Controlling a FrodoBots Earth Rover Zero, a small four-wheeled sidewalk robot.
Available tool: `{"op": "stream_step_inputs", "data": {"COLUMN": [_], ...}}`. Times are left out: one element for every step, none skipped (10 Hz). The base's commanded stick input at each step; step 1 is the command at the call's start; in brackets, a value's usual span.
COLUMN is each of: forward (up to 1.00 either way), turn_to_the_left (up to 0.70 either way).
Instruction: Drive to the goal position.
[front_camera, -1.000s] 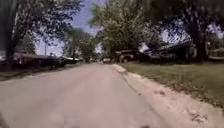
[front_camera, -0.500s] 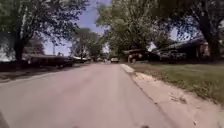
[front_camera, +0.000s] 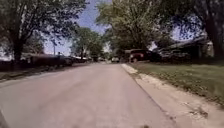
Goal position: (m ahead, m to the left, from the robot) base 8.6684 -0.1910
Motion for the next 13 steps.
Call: {"op": "stream_step_inputs", "data": {"forward": [0.70, 0.70, 0.70, 0.70, 0.70, 0.70, 0.70, 0.70, 0.70, 0.70, 0.70, 0.70, 0.70], "turn_to_the_left": [0.00, 0.00, 0.00, 0.00, 0.00, 0.00, 0.00, 0.00, 0.00, 0.00, 0.00, 0.00, 0.00]}}
